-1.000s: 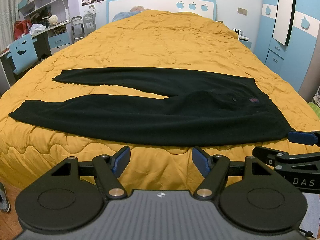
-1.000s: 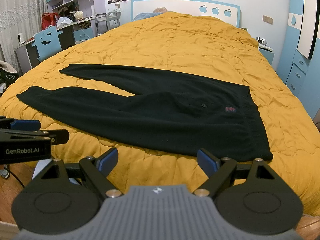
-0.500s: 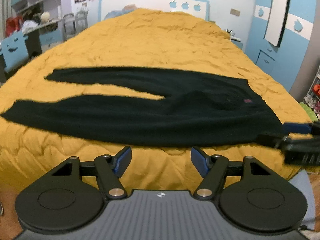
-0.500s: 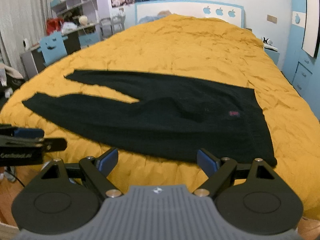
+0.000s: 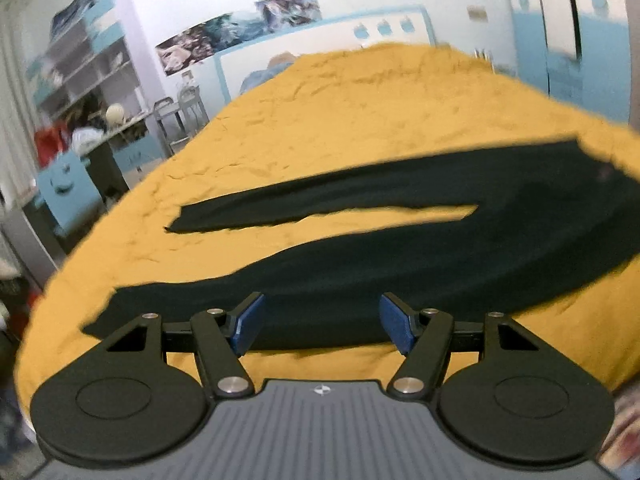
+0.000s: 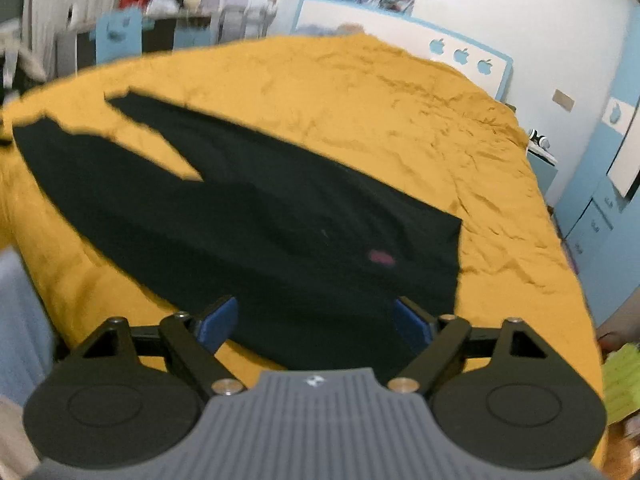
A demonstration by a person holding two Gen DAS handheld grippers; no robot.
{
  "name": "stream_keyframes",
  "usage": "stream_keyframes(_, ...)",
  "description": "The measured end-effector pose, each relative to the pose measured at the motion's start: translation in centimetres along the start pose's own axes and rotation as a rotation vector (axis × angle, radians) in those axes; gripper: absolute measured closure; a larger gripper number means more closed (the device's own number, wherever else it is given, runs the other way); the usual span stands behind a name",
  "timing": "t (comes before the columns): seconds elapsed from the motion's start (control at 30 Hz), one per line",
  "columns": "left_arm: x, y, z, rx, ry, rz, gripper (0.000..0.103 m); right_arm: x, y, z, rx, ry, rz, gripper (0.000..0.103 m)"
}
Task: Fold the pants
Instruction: 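Lower the left tool onto one pant leg while the right tool grips the waistband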
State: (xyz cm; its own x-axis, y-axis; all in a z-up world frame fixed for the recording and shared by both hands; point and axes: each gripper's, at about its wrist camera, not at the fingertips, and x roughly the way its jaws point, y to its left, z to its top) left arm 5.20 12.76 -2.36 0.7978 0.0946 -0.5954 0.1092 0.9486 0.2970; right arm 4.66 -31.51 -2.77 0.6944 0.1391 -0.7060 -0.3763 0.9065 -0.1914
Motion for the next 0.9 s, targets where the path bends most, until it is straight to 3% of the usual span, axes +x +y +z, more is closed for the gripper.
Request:
stream_keyframes(0.2,3.9,3.4,-1.9,0.197,0.103,0.092,0.026,1.8,-2.7,-1.6,-0.114,0.116,-0.019,0.052)
stream_keyframes(0.5,10.0,6.7,-4.0,0.453,0.27,0.244,0.026,3.5,-4.5,-2.0,-0.128,0.195,-0.012,0.052)
stream_keyframes(0.63,12.3,7.1,-4.0,0.472,0.301,0.258,0.027,3.5,-4.0,-2.0,-0.175,0.199,0.003,0.052)
stream_keyframes(0.7,12.7,7.1,-3.9,0.464,0.291,0.265,0.038,3.3,-3.7,-2.1,-0.211,0.203,0.014,0.052)
stream_keyframes(0.8,12.8,6.7,-3.7,0.433,0.294,0.27,0.077,3.1,-3.0,-2.3,-0.286,0.209,0.033,0.052)
stream_keyframes(0.9,12.9,6.7,-3.2,0.36,0.299,0.285,0.095,3.3,-2.1,-2.7,-0.388,0.217,0.047,0.052)
